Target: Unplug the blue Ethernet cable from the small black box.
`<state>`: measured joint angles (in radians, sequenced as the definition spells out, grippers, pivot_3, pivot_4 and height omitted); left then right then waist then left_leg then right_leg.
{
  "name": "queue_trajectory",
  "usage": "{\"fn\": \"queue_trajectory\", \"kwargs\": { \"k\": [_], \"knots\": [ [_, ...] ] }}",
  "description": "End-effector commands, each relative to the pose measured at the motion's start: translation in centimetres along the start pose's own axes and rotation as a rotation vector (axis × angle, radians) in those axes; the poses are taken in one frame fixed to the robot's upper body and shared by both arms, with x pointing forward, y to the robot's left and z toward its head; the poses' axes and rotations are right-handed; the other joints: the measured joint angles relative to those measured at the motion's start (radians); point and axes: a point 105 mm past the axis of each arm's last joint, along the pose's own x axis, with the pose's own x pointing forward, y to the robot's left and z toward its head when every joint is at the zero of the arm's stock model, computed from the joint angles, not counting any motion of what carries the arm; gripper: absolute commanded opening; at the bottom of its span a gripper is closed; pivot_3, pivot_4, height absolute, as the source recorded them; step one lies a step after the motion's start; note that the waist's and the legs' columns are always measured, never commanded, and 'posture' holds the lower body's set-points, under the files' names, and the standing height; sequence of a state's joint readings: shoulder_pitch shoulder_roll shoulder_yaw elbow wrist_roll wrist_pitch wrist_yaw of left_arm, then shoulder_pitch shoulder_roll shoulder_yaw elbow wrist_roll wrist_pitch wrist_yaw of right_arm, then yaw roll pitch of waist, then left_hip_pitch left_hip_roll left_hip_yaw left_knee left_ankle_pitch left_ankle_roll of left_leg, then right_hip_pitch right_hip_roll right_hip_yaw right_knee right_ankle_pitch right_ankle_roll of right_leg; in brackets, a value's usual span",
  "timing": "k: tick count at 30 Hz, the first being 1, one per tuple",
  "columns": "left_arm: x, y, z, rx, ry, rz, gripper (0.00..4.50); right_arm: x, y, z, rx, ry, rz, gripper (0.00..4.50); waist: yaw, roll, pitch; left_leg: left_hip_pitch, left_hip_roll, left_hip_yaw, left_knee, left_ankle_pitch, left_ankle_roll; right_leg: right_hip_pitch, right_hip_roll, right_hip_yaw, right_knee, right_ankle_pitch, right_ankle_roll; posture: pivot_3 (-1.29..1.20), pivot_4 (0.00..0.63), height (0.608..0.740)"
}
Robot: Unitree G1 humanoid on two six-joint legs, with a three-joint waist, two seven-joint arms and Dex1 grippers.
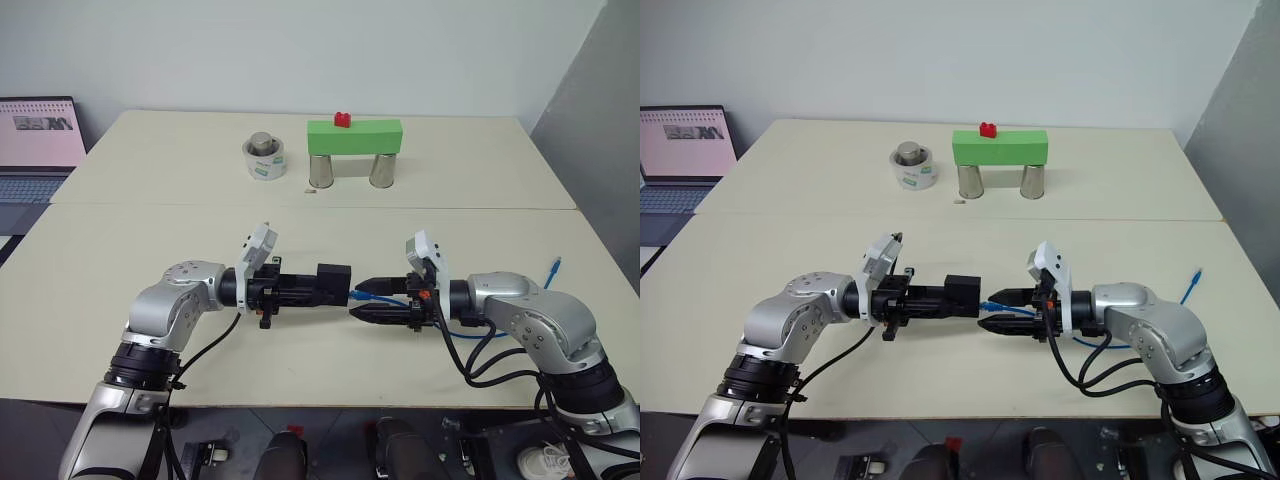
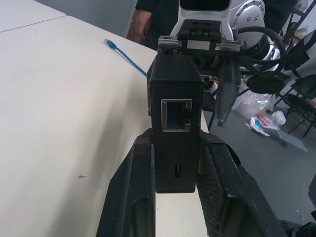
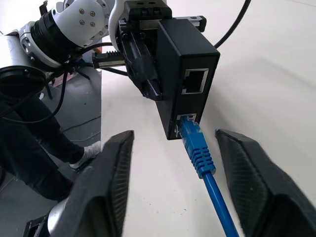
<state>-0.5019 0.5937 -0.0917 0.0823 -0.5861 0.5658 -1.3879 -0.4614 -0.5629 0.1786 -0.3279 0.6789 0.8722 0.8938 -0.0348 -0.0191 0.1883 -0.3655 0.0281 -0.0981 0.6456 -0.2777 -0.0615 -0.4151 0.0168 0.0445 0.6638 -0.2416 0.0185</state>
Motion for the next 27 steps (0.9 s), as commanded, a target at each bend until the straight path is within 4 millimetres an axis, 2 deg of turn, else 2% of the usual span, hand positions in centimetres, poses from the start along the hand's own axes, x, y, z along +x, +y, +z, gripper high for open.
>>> {"fn": "queue_trajectory", "kwargs": {
  "k": [1,6,8,20,27],
  "knots": [
    [0.2,-0.7,0.6,0.055,0.004,-0.031,0.77,0.1,0.2,1.0,-0.039,-0.014,0.013,1.56,0.0,0.0,0.0,0.0,0.0,0.0,0.0,0.0,0.0,0.0,0.0,0.0,0.0,0.0,0.0,0.0,0.15,0.74],
    [0.3,-0.8,0.2,0.063,0.022,-0.04,0.77,0.1,0.2,0.9,-0.033,-0.006,0.018,0.31,0.0,0.0,0.0,0.0,0.0,0.0,0.0,0.0,0.0,0.0,0.0,0.0,0.0,0.0,0.0,0.0,0.15,0.74],
    [0.4,-0.9,0.1,0.065,0.025,-0.043,0.77,0.1,0.2,0.8,-0.034,-0.001,0.02,0.04,0.0,0.0,0.0,0.0,0.0,0.0,0.0,0.0,0.0,0.0,0.0,0.0,0.0,0.0,0.0,0.0,0.15,0.74],
    [0.4,-1.1,-0.4,0.067,0.039,-0.041,0.77,0.0,0.4,0.5,-0.035,0.033,0.038,0.04,0.0,0.0,0.0,0.0,0.0,0.0,0.0,0.0,0.0,0.0,0.0,0.0,0.0,0.0,0.0,0.0,0.15,0.74],
    [-2.1,0.6,-1.0,0.094,0.101,0.085,0.77,-1.8,-0.2,-0.6,-0.023,0.094,0.002,0.04,0.0,0.0,0.0,0.0,0.0,0.0,0.0,0.0,0.0,0.0,0.0,0.0,0.0,0.0,0.0,0.0,0.15,0.74]
  ]
}}
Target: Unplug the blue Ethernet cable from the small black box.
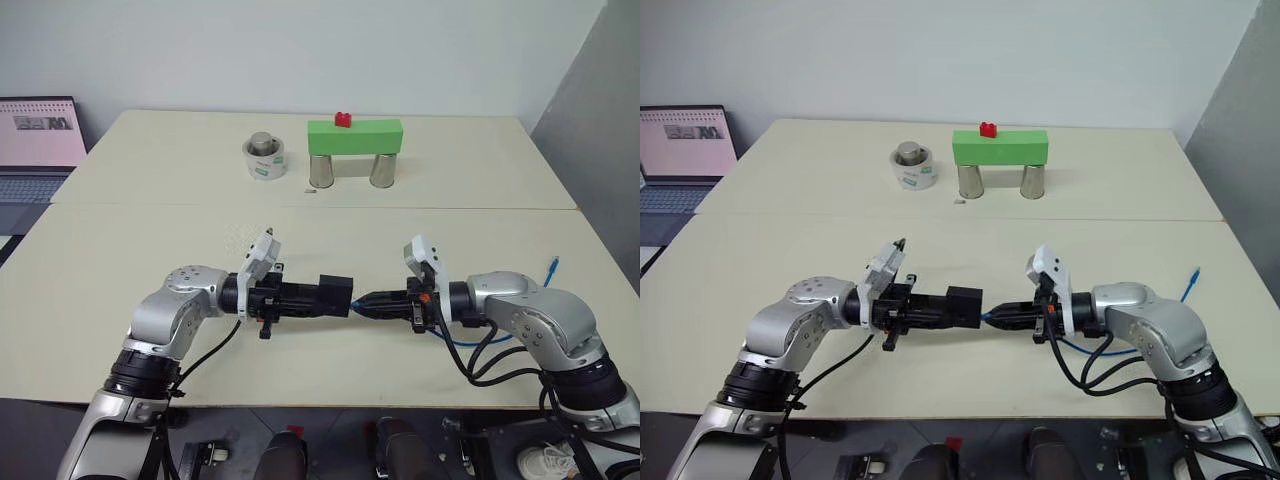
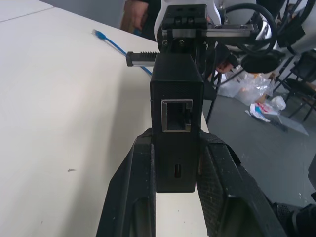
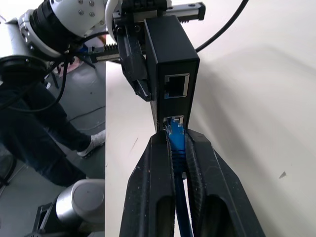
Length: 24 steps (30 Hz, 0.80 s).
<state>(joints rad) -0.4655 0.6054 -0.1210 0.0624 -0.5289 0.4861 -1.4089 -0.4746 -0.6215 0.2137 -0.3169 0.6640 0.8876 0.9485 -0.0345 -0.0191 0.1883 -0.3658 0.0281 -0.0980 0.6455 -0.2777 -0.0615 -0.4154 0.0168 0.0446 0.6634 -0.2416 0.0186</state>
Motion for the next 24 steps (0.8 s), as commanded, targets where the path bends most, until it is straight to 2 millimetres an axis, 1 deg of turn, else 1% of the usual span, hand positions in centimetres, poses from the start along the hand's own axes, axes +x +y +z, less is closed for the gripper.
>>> {"fn": "queue_trajectory", "kwargs": {
  "k": [1,4,7,11,14,16,18,20,22,24],
  "knots": [
    [-2.5,1.1,0.0,0.038,0.047,0.107,0.77,-1.5,-0.3,0.1,-0.025,0.015,-0.032,0.04,-0.001,0.0,0.0,0.0,0.0,0.0,0.0,0.0,0.0,0.0,0.0,0.0,0.0,0.0,0.0,0.0,0.15,0.74],
    [-3.1,1.5,0.2,0.043,0.045,0.144,0.77,-2.1,-0.4,-0.2,-0.023,0.025,-0.048,0.04,-0.001,0.0,0.0,0.0,0.0,0.0,-0.001,0.0,0.0,-0.001,0.0,0.0,0.0,0.0,0.0,0.0,0.15,0.74],
    [-3.2,1.6,0.2,0.046,0.044,0.149,0.77,-2.2,-0.4,-0.1,-0.024,0.022,-0.055,0.04,0.0,0.0,0.0,-0.001,0.0,0.0,0.0,0.0,0.0,-0.001,0.0,0.0,0.0,0.0,0.0,0.0,0.15,0.74],
    [-3.2,1.6,0.4,0.056,0.039,0.159,0.77,-3.0,-1.8,0.2,-0.05,-0.002,-0.145,0.04,0.0,0.0,0.0,-0.001,0.0,0.0,0.0,0.0,0.0,-0.002,0.0,0.0,0.0,0.0,0.0,0.0,0.15,0.74],
    [-3.4,1.8,0.1,0.06,0.039,0.213,0.77,-6.4,-8.1,0.7,-0.131,-0.023,-0.498,0.04,-0.001,0.0,0.0,-0.001,0.0,0.0,0.0,0.0,0.0,-0.002,0.0,0.0,0.0,0.0,0.0,0.0,0.15,0.74],
    [-3.4,2.0,-0.1,0.055,0.036,0.237,0.77,-8.4,-11.5,0.8,-0.151,-0.039,-0.709,0.04,-0.002,0.0,0.0,-0.001,0.0,0.003,0.0,0.0,0.0,-0.002,0.0,0.002,0.0,0.001,0.001,0.0,0.15,0.74],
    [-3.2,2.0,-0.1,0.053,0.029,0.249,0.77,-9.7,-14.0,0.3,-0.195,-0.013,-0.866,0.04,-0.002,0.0,0.0,-0.001,-0.001,0.004,0.0,0.0,0.0,-0.002,-0.001,0.003,0.0,0.001,0.002,0.0,0.15,0.74],
    [-3.0,2.1,-0.1,0.056,0.026,0.256,0.77,-10.8,-15.9,-0.3,-0.212,0.011,-1.0,0.04,-0.004,0.0,0.0,-0.002,0.0,0.004,0.0,0.0,0.0,-0.004,0.0,0.003,0.0,0.001,0.002,0.0,0.15,0.74],
    [-2.8,2.2,-0.3,0.047,0.035,0.269,0.77,-11.2,-17.2,-1.0,-0.21,0.027,-1.083,0.04,-0.006,0.0,0.0,-0.003,0.0,0.004,-0.001,0.0,0.0,-0.005,0.0,0.003,0.001,0.001,0.001,0.0,0.15,0.74],
    [-2.7,2.1,-0.6,0.042,0.041,0.274,0.77,-11.1,-17.9,-1.5,-0.207,0.031,-1.11,0.74,-0.007,0.0,0.0,-0.004,0.0,0.004,-0.001,0.0,0.0,-0.005,0.0,0.003,0.001,0.001,0.0,0.0,0.15,0.74]
  ]
}}
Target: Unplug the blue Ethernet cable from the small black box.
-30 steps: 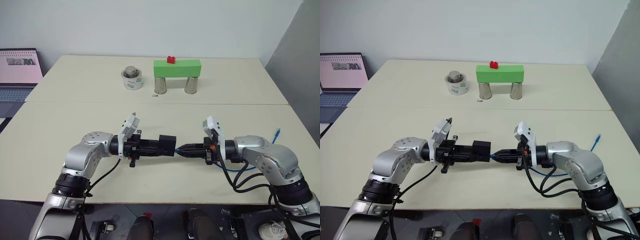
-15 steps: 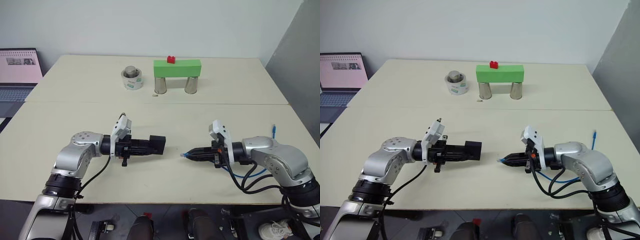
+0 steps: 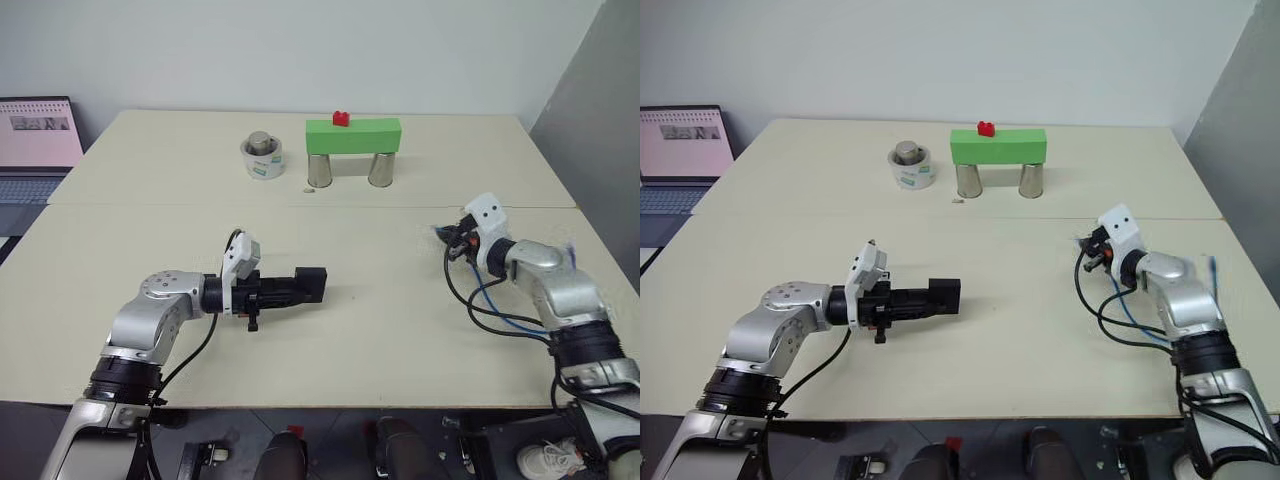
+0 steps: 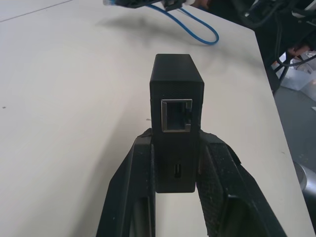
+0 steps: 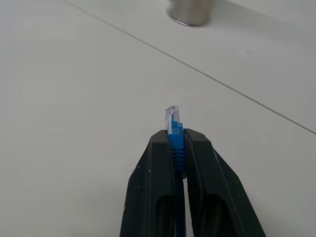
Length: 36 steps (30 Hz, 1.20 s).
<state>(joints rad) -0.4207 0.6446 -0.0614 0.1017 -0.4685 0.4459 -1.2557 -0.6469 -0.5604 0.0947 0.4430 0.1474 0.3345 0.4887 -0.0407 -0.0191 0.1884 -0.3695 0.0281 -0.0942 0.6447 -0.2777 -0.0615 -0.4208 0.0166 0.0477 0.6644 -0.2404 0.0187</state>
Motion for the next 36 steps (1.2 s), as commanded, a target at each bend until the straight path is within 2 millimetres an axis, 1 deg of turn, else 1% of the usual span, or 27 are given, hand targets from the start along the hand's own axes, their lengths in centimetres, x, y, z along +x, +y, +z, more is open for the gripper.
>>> {"fn": "queue_trajectory", "kwargs": {
  "k": [1,2,3,6,8,9,10,11,12,13,14,17,18,20,22,26,30,33,34,35,36],
  "knots": [
    [0.0,-0.3,0.6,0.04,-0.005,0.01,0.77,0.6,-1.2,0.5,-0.03,-0.039,-0.086,0.84,-0.001,0.0,0.0,0.0,0.0,0.0,0.0,0.0,0.0,0.0,0.0,0.0,0.0,0.001,-0.001,0.0,0.15,0.74],
    [0.0,-0.4,0.6,0.039,-0.001,0.012,0.77,0.7,-1.3,0.5,-0.028,-0.044,-0.091,1.25,-0.001,0.0,0.0,-0.001,0.0,0.0,0.0,0.0,0.0,0.0,0.0,0.0,0.0,0.002,-0.004,0.0,0.15,0.74],
    [-0.1,-0.4,0.5,0.038,0.001,0.017,0.77,0.7,-1.3,0.6,-0.027,-0.049,-0.093,1.55,-0.001,0.0,0.0,-0.001,0.0,0.0,0.0,0.0,0.0,-0.001,0.0,0.0,0.0,0.002,-0.004,0.0,0.15,0.74],
    [-0.4,-0.3,0.5,0.039,-0.009,0.046,0.77,0.2,-1.1,1.2,-0.003,-0.085,-0.065,2.17,-0.001,0.0,0.0,-0.002,0.0,0.0,0.0,0.0,0.0,-0.001,0.0,0.0,0.0,0.002,-0.004,0.0,0.15,0.74],
    [-0.6,0.2,0.5,0.029,-0.014,0.1,0.77,-0.8,-0.6,2.1,-0.01,-0.133,-0.016,2.68,-0.001,0.0,0.0,-0.001,0.0,0.0,0.0,0.0,0.0,-0.001,0.0,0.0,0.0,0.002,-0.004,0.0,0.15,0.74],
    [-0.7,0.4,0.5,0.022,-0.015,0.124,0.77,-1.3,0.0,2.7,-0.019,-0.161,0.031,2.96,-0.001,0.0,0.0,-0.002,0.0,-0.001,0.0,0.0,0.0,-0.001,0.0,0.0,0.0,0.002,-0.004,0.0,0.15,0.74],
    [-0.8,0.6,0.4,0.011,-0.015,0.141,0.77,-1.8,1.1,3.4,-0.031,-0.193,0.101,3.12,0.0,0.0,0.0,-0.001,0.0,-0.001,0.0,0.0,0.0,-0.001,0.0,-0.001,0.0,0.002,-0.003,0.0,0.15,0.74],
    [-1.1,0.9,0.4,0.013,-0.022,0.177,0.77,-3.0,3.2,4.5,-0.046,-0.25,0.221,3.34,0.0,0.0,0.0,-0.001,0.0,-0.001,0.0,0.0,0.0,0.0,0.0,-0.001,0.0,0.0,0.0,0.0,0.15,0.74],
    [-1.3,1.5,0.4,0.027,-0.032,0.222,0.77,-4.1,5.0,5.3,-0.066,-0.288,0.316,3.34,0.002,0.0,0.0,-0.001,0.0,-0.001,0.0,0.0,0.0,0.0,0.0,-0.001,0.0,0.0,0.001,0.0,0.15,0.74],
    [-1.5,1.8,0.4,0.038,-0.039,0.253,0.77,-4.9,6.2,5.8,-0.077,-0.308,0.374,3.34,0.002,0.001,0.0,-0.001,0.0,-0.002,0.0,0.0,0.0,0.0,0.0,-0.001,0.0,0.0,0.001,0.0,0.15,0.74],
    [-1.9,3.1,0.7,0.074,-0.069,0.351,0.77,-5.5,7.5,6.3,-0.096,-0.32,0.428,3.34,0.003,0.001,0.0,-0.001,0.0,-0.002,0.0,0.0,0.0,0.0,0.0,-0.002,0.0,0.0,0.001,0.0,0.15,0.74],
    [-3.8,7.5,1.7,0.175,-0.165,0.692,0.77,-6.5,11.0,7.5,-0.126,-0.346,0.542,3.34,0.005,0.001,0.0,0.0,0.0,-0.001,0.001,0.0,0.0,0.001,0.0,-0.001,0.0,0.0,0.001,0.0,0.15,0.74],
    [-4.5,8.5,1.8,0.199,-0.194,0.788,0.77,-6.8,11.9,7.9,-0.127,-0.355,0.572,3.34,0.005,0.0,0.0,0.0,-0.001,-0.002,0.002,0.0,0.0,0.001,0.0,-0.001,0.001,0.0,0.001,0.0,0.15,0.74],
    [-5.4,9.8,1.4,0.207,-0.235,0.921,0.77,-7.0,13.6,8.7,-0.127,-0.371,0.614,3.34,0.006,0.0,0.0,0.002,0.0,-0.002,0.002,0.0,0.0,0.003,0.0,-0.001,0.001,0.001,0.002,0.0,0.15,0.74],
    [-5.3,10.4,0.5,0.238,-0.232,0.994,0.77,-7.0,14.8,9.0,-0.138,-0.369,0.643,3.34,0.006,0.0,0.0,0.004,0.0,-0.002,0.002,0.001,0.001,0.004,0.0,-0.001,0.001,0.002,0.002,0.0,0.15,0.74],
    [-4.8,11.3,-0.9,0.222,-0.243,1.059,0.77,-7.0,15.8,8.9,-0.165,-0.348,0.684,3.34,0.012,0.0,0.0,0.004,-0.001,-0.002,0.002,0.001,0.0,0.006,-0.001,-0.001,-0.001,0.002,0.002,0.0,0.15,0.74],
    [-5.0,12.2,-2.3,0.171,-0.247,1.129,0.77,-6.8,15.7,8.7,-0.185,-0.332,0.682,3.34,0.015,0.0,0.0,0.002,-0.002,-0.003,0.002,0.001,0.001,0.005,-0.001,-0.002,-0.002,0.002,0.002,0.0,0.15,0.74],
    [-5.2,12.4,-4.0,0.059,-0.259,1.145,0.77,-6.8,15.4,8.5,-0.186,-0.319,0.669,3.34,0.012,0.0,0.0,0.002,-0.002,-0.003,0.001,0.001,0.001,0.005,-0.001,-0.003,-0.002,0.002,0.002,0.0,0.15,0.74],
    [-5.1,12.3,-4.5,0.036,-0.261,1.136,1.48,-6.8,15.4,8.4,-0.186,-0.317,0.665,3.41,0.011,0.0,0.0,0.003,-0.002,-0.003,0.001,0.001,0.001,0.005,-0.001,-0.003,-0.002,0.002,0.002,0.0,0.15,0.74],
    [-4.8,12.0,-4.8,0.022,-0.263,1.117,1.6,-6.8,15.3,8.3,-0.186,-0.314,0.663,3.41,0.011,0.0,0.0,0.003,-0.002,-0.003,0.001,0.001,0.001,0.005,-0.001,-0.003,-0.002,0.002,0.002,0.0,0.15,0.74],
    [-4.9,11.9,-5.0,0.003,-0.274,1.118,1.84,-6.8,15.3,8.3,-0.187,-0.312,0.661,3.41,0.01,0.0,0.0,0.004,-0.002,-0.003,0.001,0.001,0.001,0.006,-0.001,-0.003,-0.001,0.002,0.002,0.0,0.15,0.74]
  ]
}}
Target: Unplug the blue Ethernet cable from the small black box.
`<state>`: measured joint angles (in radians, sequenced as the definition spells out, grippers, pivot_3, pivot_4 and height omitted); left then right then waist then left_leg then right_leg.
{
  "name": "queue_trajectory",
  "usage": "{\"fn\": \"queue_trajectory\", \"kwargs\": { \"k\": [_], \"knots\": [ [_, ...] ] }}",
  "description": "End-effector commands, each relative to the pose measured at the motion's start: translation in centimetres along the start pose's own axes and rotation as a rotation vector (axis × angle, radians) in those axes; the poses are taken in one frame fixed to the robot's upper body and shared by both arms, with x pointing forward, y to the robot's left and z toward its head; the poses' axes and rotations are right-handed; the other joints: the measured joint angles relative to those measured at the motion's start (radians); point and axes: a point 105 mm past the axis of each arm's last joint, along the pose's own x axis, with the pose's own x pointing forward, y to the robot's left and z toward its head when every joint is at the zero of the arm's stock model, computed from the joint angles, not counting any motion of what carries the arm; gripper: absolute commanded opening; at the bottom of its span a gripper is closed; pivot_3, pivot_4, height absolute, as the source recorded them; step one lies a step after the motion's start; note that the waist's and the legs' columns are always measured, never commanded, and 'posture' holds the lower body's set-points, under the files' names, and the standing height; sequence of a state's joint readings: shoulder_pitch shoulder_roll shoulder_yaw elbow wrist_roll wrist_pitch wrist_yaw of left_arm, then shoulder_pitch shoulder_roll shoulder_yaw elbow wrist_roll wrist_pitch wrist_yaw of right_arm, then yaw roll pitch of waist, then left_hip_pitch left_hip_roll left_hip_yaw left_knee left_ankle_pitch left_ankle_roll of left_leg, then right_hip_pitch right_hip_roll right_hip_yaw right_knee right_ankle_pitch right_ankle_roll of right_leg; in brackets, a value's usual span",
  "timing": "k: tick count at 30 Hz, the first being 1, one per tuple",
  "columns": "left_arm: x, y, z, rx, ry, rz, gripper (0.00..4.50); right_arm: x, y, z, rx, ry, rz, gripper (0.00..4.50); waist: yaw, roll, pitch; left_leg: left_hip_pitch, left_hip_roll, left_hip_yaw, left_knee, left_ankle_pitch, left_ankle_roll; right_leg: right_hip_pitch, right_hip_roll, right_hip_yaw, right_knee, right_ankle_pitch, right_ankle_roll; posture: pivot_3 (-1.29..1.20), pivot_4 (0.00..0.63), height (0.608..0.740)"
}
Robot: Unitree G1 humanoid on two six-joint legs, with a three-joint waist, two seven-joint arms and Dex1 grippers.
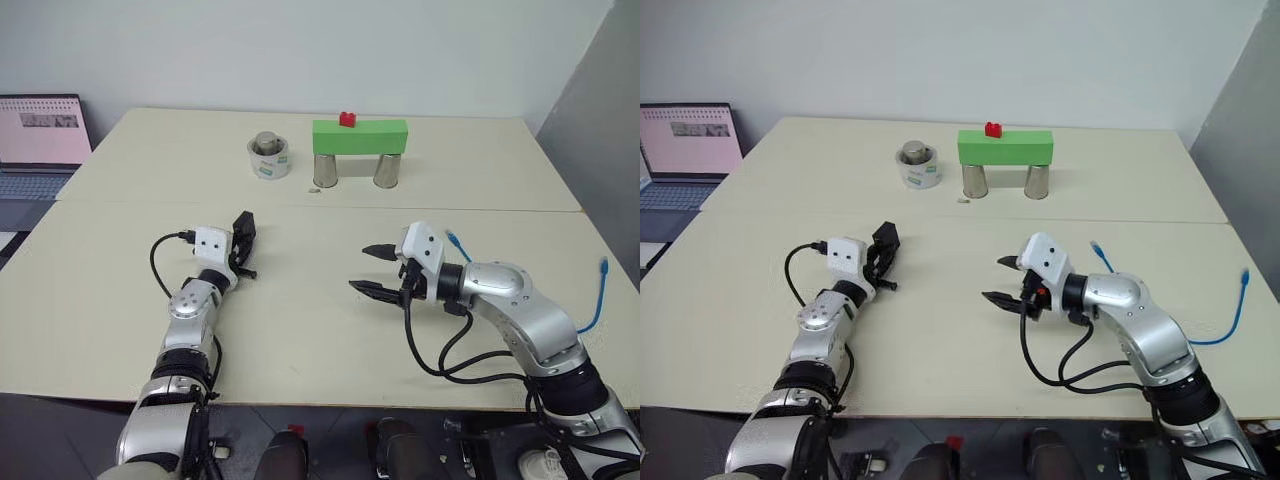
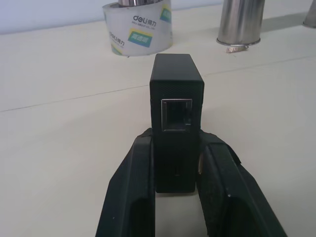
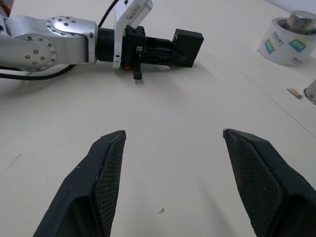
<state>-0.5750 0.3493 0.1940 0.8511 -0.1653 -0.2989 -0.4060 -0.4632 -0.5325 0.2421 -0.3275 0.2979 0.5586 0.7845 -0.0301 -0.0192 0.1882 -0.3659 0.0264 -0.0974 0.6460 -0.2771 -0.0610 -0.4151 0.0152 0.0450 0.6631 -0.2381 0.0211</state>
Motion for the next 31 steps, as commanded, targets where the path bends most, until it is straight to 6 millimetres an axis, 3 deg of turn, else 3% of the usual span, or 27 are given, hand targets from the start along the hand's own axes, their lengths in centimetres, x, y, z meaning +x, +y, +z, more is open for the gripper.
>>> {"fn": "queue_trajectory", "kwargs": {
  "k": [1,9,15,18,27,31],
  "knots": [
    [-0.8,0.1,-0.9,-0.073,0.006,0.003,2.02,-0.5,-0.1,0.9,-0.033,-0.021,-0.009,3.41,-0.002,0.0,0.0,0.0,0.0,0.0,0.0,0.0,0.0,0.0,0.0,0.0,0.0,0.0,0.0,0.0,0.15,0.74],
    [-3.0,-0.5,-1.0,-0.007,0.045,-0.023,3.79,-0.9,-0.2,0.6,-0.051,0.004,-0.013,3.41,-0.007,0.0,0.0,0.002,0.001,0.001,0.0,0.0,0.0,0.001,0.0,0.001,0.0,0.0,0.0,0.0,0.15,0.74],
    [-6.9,1.0,-0.8,0.036,0.161,0.02,3.79,-2.3,-1.2,-0.6,-0.027,0.036,-0.075,3.41,-0.012,0.0,0.0,0.002,0.001,0.001,-0.001,0.0,0.0,0.001,0.0,0.001,0.0,0.0,0.0,0.0,0.15,0.74],
    [-8.2,1.0,0.5,0.119,0.186,-0.044,3.79,-4.3,-2.3,-1.6,0.003,0.068,-0.147,3.41,-0.011,0.0,0.0,0.002,0.001,0.0,-0.001,0.0,0.0,0.001,0.0,0.001,0.0,-0.001,-0.001,0.0,0.15,0.74],
    [-8.8,2.0,6.2,0.227,0.177,-0.229,3.79,-10.7,-5.7,-3.7,0.103,0.144,-0.386,3.41,-0.003,0.0,0.0,0.002,0.001,0.001,0.0,0.0,0.0,0.001,0.001,0.001,0.0,-0.001,-0.001,0.0,0.15,0.74],
    [-8.5,2.4,7.8,0.228,0.145,-0.26,3.79,-11.6,-6.0,-3.9,0.112,0.152,-0.427,3.41,-0.003,0.0,0.0,0.001,0.001,0.002,-0.001,0.0,0.0,0.0,0.001,0.001,-0.001,-0.002,-0.002,0.0,0.15,0.74]
  ]
}}
